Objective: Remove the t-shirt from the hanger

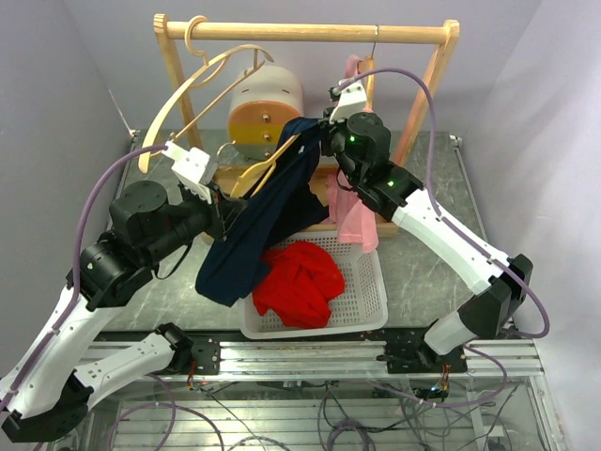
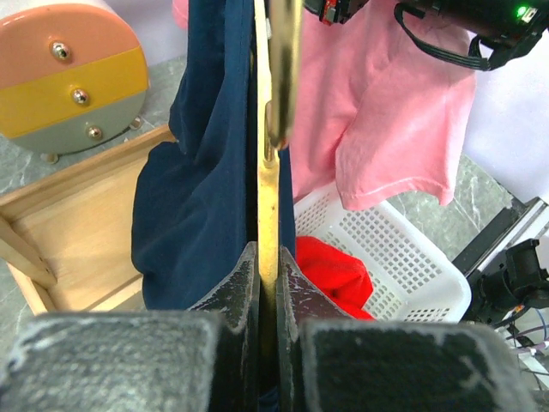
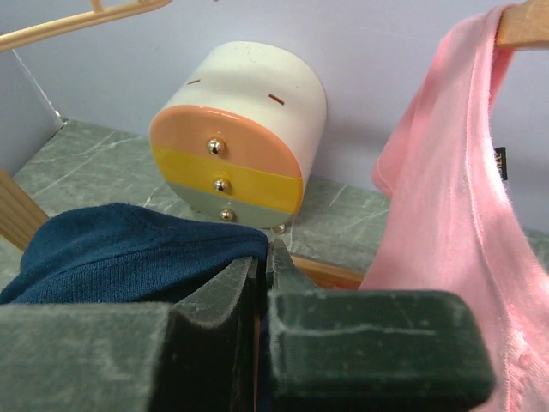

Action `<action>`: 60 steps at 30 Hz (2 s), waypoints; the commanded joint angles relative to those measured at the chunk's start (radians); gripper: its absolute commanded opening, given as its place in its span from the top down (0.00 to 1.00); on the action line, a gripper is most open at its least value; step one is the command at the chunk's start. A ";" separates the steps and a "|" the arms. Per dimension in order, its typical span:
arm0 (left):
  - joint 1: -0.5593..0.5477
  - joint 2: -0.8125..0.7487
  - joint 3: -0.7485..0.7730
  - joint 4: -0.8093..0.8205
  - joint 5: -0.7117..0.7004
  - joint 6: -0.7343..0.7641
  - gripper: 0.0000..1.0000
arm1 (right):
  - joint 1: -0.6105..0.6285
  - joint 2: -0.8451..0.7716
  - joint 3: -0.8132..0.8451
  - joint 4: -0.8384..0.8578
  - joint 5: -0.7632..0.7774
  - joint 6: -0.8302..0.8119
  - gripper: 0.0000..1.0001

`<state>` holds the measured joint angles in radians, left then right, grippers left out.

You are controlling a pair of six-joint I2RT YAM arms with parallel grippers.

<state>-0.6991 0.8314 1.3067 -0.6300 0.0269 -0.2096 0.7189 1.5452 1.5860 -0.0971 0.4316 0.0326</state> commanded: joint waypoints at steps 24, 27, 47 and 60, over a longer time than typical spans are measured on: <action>-0.005 0.016 -0.044 -0.082 0.033 -0.011 0.93 | -0.076 -0.287 -0.312 0.034 -0.323 0.179 1.00; -0.005 0.029 -0.054 -0.071 0.041 -0.014 0.93 | -0.070 -0.308 -0.372 0.059 -0.376 0.195 0.89; -0.004 0.046 -0.073 -0.037 0.068 -0.021 0.93 | 0.053 -0.231 -0.369 0.063 -0.305 0.174 0.38; -0.005 0.034 -0.076 -0.045 0.065 -0.022 0.93 | 0.135 -0.195 -0.362 0.045 -0.014 0.125 0.44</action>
<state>-0.7013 0.8841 1.2289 -0.7128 0.0650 -0.2180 0.8505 1.3529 1.1950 -0.0586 0.3061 0.1772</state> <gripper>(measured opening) 0.109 0.569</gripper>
